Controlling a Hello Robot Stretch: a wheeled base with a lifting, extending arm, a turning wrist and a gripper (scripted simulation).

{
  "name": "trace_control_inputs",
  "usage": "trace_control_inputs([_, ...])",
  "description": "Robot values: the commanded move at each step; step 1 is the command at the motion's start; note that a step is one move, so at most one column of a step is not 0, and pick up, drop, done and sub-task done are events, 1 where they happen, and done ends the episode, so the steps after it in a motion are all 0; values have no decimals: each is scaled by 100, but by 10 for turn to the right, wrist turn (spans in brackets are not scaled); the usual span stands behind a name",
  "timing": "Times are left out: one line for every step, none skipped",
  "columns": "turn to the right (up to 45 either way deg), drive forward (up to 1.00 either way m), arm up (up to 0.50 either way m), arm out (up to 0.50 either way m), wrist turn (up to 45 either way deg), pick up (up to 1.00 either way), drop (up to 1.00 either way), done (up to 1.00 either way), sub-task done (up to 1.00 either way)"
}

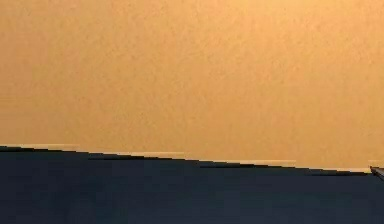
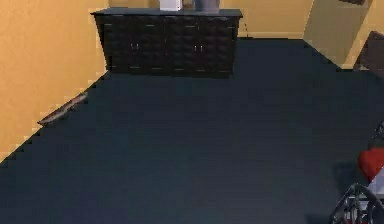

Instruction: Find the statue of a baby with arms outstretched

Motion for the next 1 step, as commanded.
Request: trace_control_inputs([450, 0, 0, 0, 0, 0, 0, 0, 0])
